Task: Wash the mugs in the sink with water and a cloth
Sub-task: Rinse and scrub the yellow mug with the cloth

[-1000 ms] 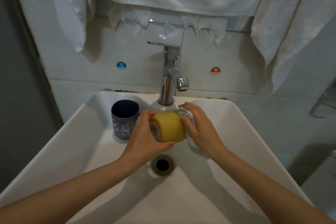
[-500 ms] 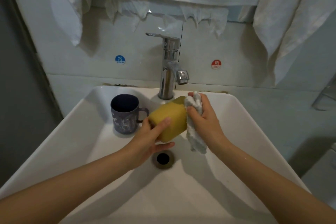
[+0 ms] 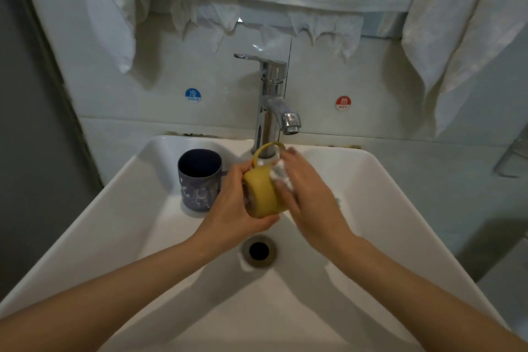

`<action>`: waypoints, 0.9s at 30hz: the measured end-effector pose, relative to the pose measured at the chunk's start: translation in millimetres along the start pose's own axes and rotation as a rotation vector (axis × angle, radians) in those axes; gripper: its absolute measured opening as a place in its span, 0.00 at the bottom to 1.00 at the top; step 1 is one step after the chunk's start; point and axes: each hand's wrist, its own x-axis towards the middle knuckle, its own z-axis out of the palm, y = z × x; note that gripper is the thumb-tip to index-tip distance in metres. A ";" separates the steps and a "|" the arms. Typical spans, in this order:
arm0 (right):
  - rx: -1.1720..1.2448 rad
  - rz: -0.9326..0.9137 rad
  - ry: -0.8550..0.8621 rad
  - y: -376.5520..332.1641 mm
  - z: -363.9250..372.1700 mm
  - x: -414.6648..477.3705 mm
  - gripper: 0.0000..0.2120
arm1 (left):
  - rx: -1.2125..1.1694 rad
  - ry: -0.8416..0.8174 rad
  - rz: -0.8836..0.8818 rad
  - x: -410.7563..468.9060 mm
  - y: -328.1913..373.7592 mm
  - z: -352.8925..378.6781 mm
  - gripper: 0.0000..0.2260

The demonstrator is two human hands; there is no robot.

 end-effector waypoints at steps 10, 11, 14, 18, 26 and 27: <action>-0.039 0.067 0.183 27.3 -8.7 8.0 0.14 | -0.079 0.044 -0.035 -0.8 10.5 -0.9 0.36; -0.064 0.104 0.188 32.8 -11.7 8.8 0.13 | -0.054 0.031 -0.030 -1.8 10.2 -1.5 0.36; -0.165 -0.013 0.179 26.6 -10.5 7.7 0.11 | -0.029 0.011 0.011 -4.8 9.0 -0.1 0.36; -0.138 -0.260 0.068 -9.6 0.5 0.8 0.15 | -0.035 -0.017 0.086 -5.3 4.7 6.4 0.34; -0.012 0.101 0.058 31.9 -13.3 10.8 0.18 | 0.030 0.021 0.074 -5.6 3.6 4.1 0.38; 0.041 0.167 0.072 35.4 -15.5 11.5 0.16 | 0.042 0.023 0.077 -5.8 4.3 3.5 0.38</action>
